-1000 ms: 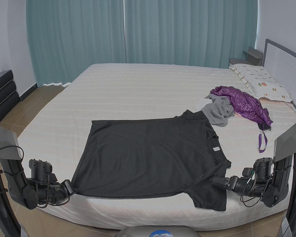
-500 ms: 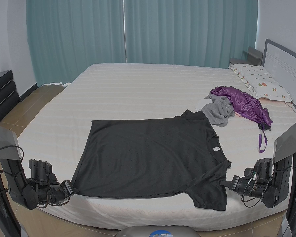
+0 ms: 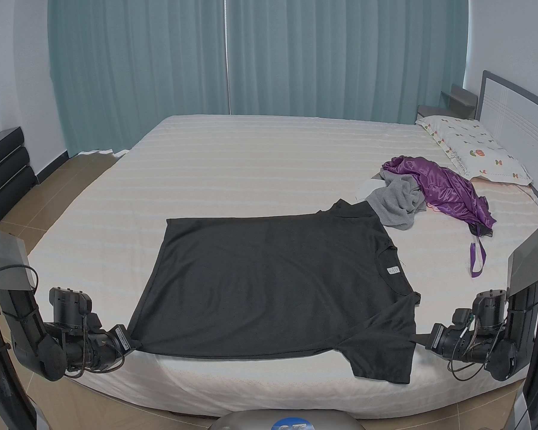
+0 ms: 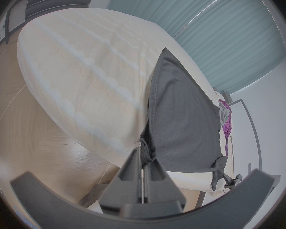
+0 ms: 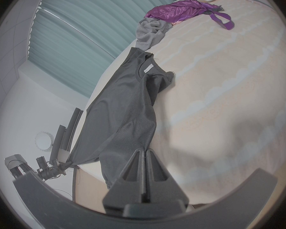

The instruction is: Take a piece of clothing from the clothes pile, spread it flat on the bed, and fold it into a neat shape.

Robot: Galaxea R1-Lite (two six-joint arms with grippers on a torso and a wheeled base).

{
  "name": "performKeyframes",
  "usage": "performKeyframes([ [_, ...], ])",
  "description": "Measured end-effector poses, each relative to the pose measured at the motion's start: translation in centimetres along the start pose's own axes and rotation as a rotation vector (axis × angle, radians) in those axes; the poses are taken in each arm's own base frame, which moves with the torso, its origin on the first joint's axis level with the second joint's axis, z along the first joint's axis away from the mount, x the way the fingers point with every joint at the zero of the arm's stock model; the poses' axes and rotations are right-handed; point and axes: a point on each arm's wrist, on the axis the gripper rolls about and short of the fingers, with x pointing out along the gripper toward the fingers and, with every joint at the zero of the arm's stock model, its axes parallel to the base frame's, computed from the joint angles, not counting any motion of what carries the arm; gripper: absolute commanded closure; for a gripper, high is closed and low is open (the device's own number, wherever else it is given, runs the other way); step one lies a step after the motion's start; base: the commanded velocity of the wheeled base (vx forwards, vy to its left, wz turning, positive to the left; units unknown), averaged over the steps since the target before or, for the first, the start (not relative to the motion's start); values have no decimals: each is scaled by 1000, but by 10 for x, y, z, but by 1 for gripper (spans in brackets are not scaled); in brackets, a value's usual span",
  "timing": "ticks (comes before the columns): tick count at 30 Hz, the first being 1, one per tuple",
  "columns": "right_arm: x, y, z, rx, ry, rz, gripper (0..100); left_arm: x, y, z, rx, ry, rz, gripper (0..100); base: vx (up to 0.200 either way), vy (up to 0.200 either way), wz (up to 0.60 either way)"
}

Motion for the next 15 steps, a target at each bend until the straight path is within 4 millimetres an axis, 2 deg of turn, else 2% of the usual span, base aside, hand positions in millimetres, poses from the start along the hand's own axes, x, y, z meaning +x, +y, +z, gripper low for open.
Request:
performKeyframes([
  [15, -27, -2, 2, -23, 32, -10, 100, -14, -4, 1, 14, -37, -14, 100, 0, 0, 0],
])
